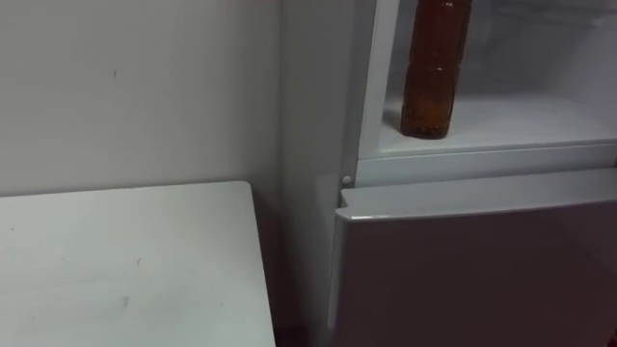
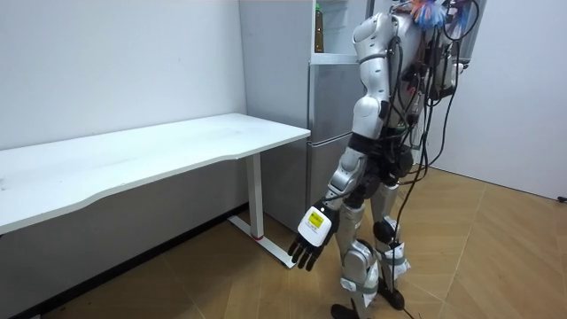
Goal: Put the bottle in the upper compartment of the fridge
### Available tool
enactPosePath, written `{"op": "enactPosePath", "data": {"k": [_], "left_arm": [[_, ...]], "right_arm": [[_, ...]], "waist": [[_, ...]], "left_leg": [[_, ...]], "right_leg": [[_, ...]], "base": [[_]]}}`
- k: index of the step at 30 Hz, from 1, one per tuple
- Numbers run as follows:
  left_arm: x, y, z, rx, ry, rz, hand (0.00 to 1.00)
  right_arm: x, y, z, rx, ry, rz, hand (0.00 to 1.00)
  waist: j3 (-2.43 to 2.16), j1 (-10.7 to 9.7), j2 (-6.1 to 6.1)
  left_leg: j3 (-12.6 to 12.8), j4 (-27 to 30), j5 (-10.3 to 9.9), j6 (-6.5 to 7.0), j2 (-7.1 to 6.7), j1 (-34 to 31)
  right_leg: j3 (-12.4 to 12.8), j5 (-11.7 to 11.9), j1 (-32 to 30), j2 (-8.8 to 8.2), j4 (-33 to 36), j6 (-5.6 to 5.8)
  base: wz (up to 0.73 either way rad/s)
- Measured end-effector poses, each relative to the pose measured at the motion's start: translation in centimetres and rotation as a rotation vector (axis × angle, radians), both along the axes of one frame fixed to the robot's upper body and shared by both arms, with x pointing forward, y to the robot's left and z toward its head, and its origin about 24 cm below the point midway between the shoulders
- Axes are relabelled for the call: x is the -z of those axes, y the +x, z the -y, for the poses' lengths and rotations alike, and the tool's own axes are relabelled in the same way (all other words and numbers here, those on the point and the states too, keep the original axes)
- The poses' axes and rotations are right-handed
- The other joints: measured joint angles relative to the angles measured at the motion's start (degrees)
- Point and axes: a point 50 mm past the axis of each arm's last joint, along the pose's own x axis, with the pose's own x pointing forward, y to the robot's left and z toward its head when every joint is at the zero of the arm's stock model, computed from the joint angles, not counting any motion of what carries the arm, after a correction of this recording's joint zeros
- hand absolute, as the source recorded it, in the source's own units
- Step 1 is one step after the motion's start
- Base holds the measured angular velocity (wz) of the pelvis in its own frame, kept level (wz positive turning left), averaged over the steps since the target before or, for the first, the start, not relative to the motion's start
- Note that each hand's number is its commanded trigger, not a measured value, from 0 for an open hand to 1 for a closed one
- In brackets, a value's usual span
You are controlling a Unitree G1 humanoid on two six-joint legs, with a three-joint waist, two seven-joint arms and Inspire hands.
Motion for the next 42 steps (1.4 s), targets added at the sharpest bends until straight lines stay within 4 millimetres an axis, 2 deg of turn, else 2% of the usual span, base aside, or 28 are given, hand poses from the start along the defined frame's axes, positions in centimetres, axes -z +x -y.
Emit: {"op": "enactPosePath", "data": {"k": [7, 23, 30, 34, 39, 42], "left_arm": [[0.1, -0.1, 0.1, 0.000, -0.028, -0.003, 0.00], [0.4, -0.7, 0.8, 0.015, -0.079, -0.026, 0.00], [0.7, 0.5, 1.0, 0.026, -0.085, 0.012, 0.00], [0.7, 0.4, 1.1, 0.027, -0.085, 0.012, 0.00], [0.7, 0.1, 1.1, 0.027, -0.085, -0.003, 0.00], [0.7, 0.2, 1.2, 0.035, -0.085, -0.005, 0.00]], "right_arm": [[-0.2, 0.6, -0.6, -0.011, 0.005, -0.034, 0.00], [-0.3, 1.3, -1.5, -0.036, 0.000, -0.039, 0.00], [-0.2, 2.3, -2.9, -0.078, -0.048, -0.079, 0.00], [-0.2, 2.9, -3.9, -0.112, -0.082, -0.092, 0.00], [-0.2, 2.7, -5.5, -0.169, -0.114, -0.107, 0.00], [-0.3, 3.0, -6.7, -0.211, -0.154, -0.123, 0.00]], "waist": [[0.15, 0.0, -0.25], [0.18, 0.4, -0.21], [0.53, 1.6, 0.31], [0.71, 1.6, 0.60], [0.67, 1.9, 0.75], [0.45, 2.4, 1.19]], "left_leg": [[0.1, 0.1, 0.0, 0.04, -0.18, 0.5], [0.5, 0.7, 0.1, 0.03, -0.10, 0.3], [1.2, 0.9, 0.0, 0.07, 0.02, 0.6], [1.4, 0.9, 0.0, 0.06, 0.11, 0.4], [1.3, 0.9, 0.0, 0.07, 0.10, 0.2], [1.4, 0.9, 0.0, 0.07, 0.08, 0.2]], "right_leg": [[0.3, -0.9, -0.3, -0.31, 1.1, 0.10], [0.6, -0.9, -1.0, -0.36, 2.1, -0.03], [2.0, -0.9, -1.6, -0.20, 3.2, -0.10], [2.1, -0.8, -1.9, -0.15, 3.4, -0.30], [2.0, -0.8, -1.9, -0.11, 3.2, -0.34], [2.0, -0.7, -2.0, -0.11, 3.1, -0.34]], "base": [[-0.02], [-0.01], [-0.08], [-0.04], [0.00], [0.00]]}}
